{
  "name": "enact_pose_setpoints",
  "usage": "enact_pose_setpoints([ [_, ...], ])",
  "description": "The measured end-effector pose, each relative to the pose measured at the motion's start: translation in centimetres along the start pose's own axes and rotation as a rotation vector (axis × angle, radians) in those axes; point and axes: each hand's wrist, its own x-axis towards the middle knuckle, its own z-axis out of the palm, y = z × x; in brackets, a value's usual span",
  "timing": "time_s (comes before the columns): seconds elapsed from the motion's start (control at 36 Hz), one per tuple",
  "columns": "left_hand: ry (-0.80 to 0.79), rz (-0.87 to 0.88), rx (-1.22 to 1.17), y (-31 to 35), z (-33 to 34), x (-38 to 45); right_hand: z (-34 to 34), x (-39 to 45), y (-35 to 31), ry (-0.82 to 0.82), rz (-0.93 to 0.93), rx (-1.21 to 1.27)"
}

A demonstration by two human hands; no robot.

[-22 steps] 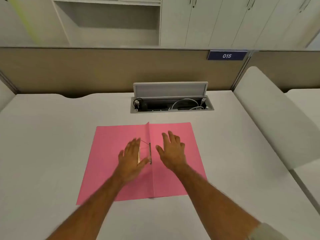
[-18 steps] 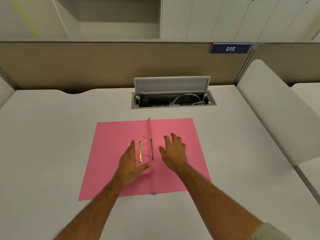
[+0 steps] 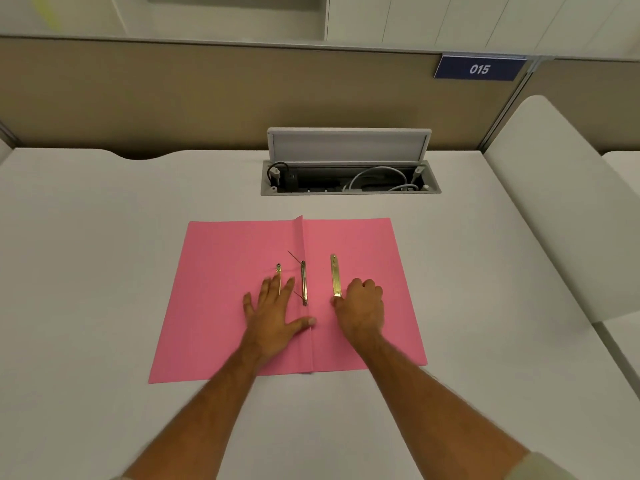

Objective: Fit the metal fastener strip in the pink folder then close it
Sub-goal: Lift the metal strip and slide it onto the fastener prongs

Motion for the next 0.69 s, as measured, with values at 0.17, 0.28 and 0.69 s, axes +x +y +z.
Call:
enact_pose_setpoints([
  [0.17, -0.007, 0.020, 0.040, 0.0, 0.4, 0.3, 0.7, 0.2, -0.2, 0.027, 0.072, 0.114],
  [0.28, -0.014, 0.038, 0.013, -0.2, 0.7, 0.3, 0.9, 0.4, -0.6, 0.061, 0.088, 0.148],
  [0.69, 0.002, 0.034, 0.031, -0.4, 1.2, 0.5, 1.2, 0.8, -1.8, 0.032, 0.175, 0.169],
])
